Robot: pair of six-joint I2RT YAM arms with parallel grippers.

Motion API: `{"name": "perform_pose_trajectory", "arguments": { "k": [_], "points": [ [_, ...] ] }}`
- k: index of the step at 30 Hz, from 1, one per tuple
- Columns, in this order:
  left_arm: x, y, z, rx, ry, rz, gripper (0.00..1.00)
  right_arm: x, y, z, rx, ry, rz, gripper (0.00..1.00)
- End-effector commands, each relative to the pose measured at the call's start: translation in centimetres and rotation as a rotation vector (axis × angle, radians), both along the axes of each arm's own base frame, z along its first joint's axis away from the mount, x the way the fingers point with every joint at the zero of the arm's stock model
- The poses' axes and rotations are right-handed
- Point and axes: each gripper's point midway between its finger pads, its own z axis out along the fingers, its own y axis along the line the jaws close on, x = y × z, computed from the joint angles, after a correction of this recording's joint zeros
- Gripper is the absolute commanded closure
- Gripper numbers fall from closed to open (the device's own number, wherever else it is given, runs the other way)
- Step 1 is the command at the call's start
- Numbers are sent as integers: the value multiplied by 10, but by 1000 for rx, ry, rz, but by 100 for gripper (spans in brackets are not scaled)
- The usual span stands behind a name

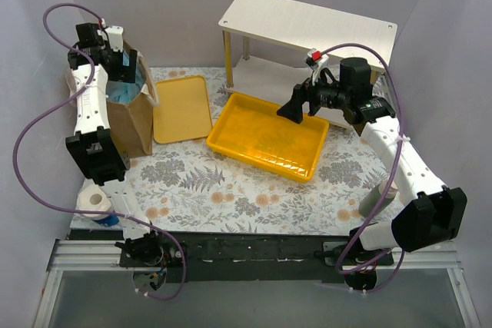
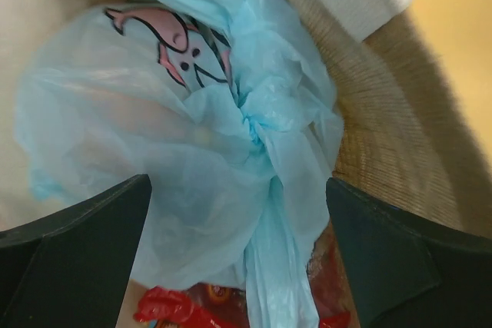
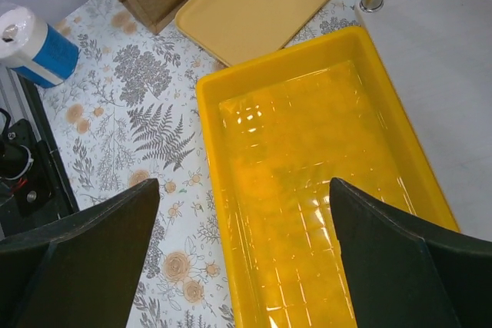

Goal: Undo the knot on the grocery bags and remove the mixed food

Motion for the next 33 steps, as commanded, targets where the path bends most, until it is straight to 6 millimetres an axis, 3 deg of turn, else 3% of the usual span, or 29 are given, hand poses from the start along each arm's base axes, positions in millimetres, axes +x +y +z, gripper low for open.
{"name": "perform_pose_trajectory", "arguments": {
  "k": [1, 4, 5, 7, 8, 11, 12, 14, 15, 18, 19, 21, 22, 25, 26, 30, 32, 33],
  "points": [
    [2, 11, 5, 59, -24, -34, 2, -10, -4, 9, 8, -59, -3, 1],
    [7, 24, -17, 40, 26, -22, 2, -11, -7, 4, -14, -65, -8, 1],
    [8, 30, -30, 28, 53, -9, 4, -12, -9, 1, -24, -61, -13, 1],
    [9, 35, -33, 28, 60, 1, 14, -10, -12, -3, -44, -69, -23, 1],
    [8, 39, -36, 27, 65, 5, 26, -11, -12, -7, -52, -62, -25, 1],
    [8, 35, -35, 18, 59, -27, 48, -11, -16, -16, -73, -55, -38, 1],
    [7, 32, -31, 12, 47, -45, 66, -11, -17, -20, -81, -47, -44, 1],
    [9, 29, -23, 5, 26, -54, 82, -12, -18, -26, -89, -31, -48, 1],
    [9, 28, -14, 2, 7, -49, 100, -13, -18, -30, -93, -17, -47, 1],
    [14, 29, 42, 31, -132, -35, 100, -11, -18, -33, -104, -9, -46, 1],
    [12, 29, 87, 62, -251, -24, 100, -10, -18, -35, -110, -4, -46, 1],
    [6, 27, 137, 104, -391, -16, 100, -7, -18, -35, -113, -3, -46, 1],
    [-4, 25, 190, 162, -541, -18, 100, -6, -17, -37, -115, 3, -45, 1],
    [-22, 12, 259, 222, -750, -57, 100, -3, -15, -38, -105, 15, -45, 1],
    [-40, -1, 285, 243, -818, -106, 100, -1, -14, -39, -102, 19, -46, 1],
    [-76, -40, 350, 220, -1013, -234, 100, 3, -11, -44, -94, 40, -42, 2],
    [-89, -60, 365, 185, -1048, -318, 100, 5, -9, -43, -90, 37, -39, 2],
    [-101, -83, 375, 140, -1072, -423, 100, 6, -9, -43, -91, 37, -42, 1]
  ]
}}
